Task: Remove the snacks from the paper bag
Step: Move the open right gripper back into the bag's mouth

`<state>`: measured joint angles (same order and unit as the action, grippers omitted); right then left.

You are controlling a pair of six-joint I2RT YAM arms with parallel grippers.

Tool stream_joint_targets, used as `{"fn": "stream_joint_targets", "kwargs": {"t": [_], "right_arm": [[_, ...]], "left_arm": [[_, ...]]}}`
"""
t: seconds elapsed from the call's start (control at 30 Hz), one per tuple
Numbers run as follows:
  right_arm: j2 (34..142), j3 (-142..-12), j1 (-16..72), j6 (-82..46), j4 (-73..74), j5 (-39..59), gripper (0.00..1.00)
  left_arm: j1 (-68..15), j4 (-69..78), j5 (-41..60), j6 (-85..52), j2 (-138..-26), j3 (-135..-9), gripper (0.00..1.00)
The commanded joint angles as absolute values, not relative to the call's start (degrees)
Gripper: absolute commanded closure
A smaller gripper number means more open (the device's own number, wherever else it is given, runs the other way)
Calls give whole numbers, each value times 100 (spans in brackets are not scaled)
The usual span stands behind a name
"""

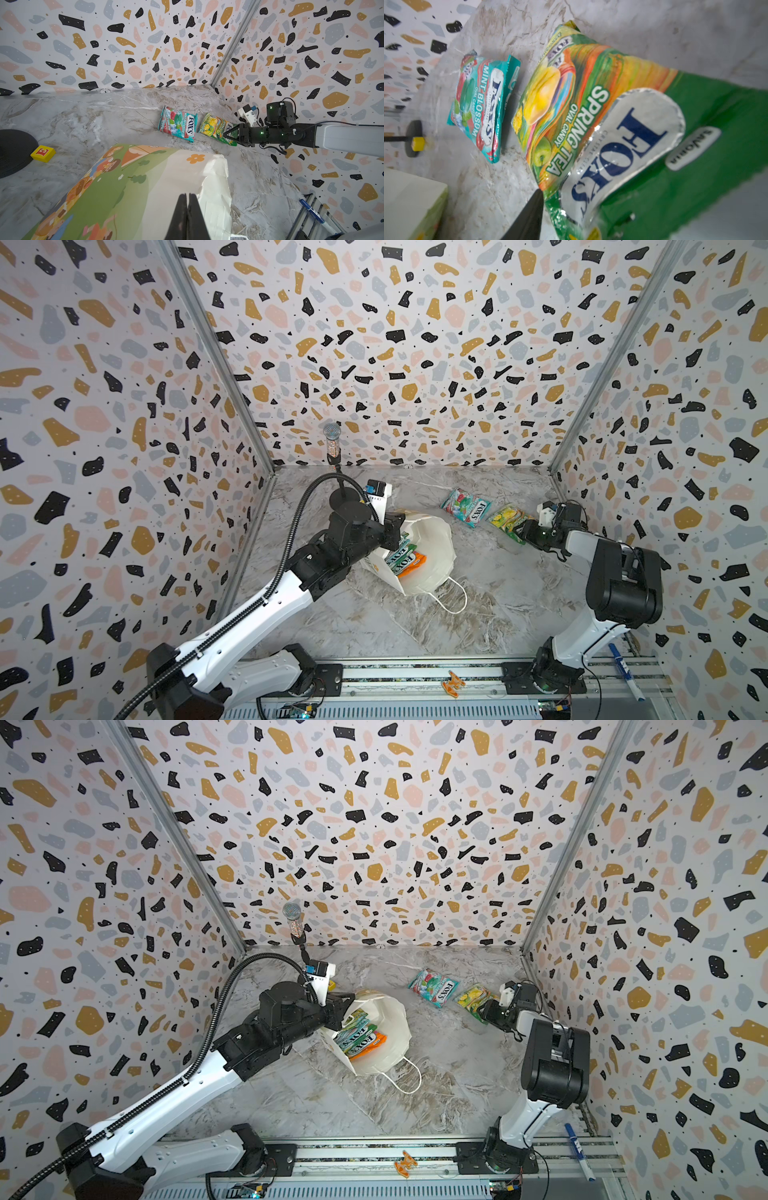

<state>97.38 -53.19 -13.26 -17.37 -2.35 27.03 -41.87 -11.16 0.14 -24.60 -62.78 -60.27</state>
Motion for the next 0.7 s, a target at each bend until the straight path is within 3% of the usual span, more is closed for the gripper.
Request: {"fn": "stream_joint_targets", "kwargs": {"t": [0.0, 0.27, 0.4, 0.67], "right_arm": [[9021, -5336, -1152, -1618, -369, 2149, 44], [7608, -4667, -843, -1656, -452, 2119, 43], [6706, -4338, -574, -1684, -512, 2853, 42], [5296, -4069, 951, -2040, -483, 3462, 42]], "left_arm": [[-4201, -973, 121, -2333, -6258, -6207, 100], [-4201, -879, 370, -2288, -6215, -6049, 100], [-4201, -844, 519, -2294, -6230, -5990, 100], [-4199, -599, 710, -2433, -6224, -5877, 100]]}}
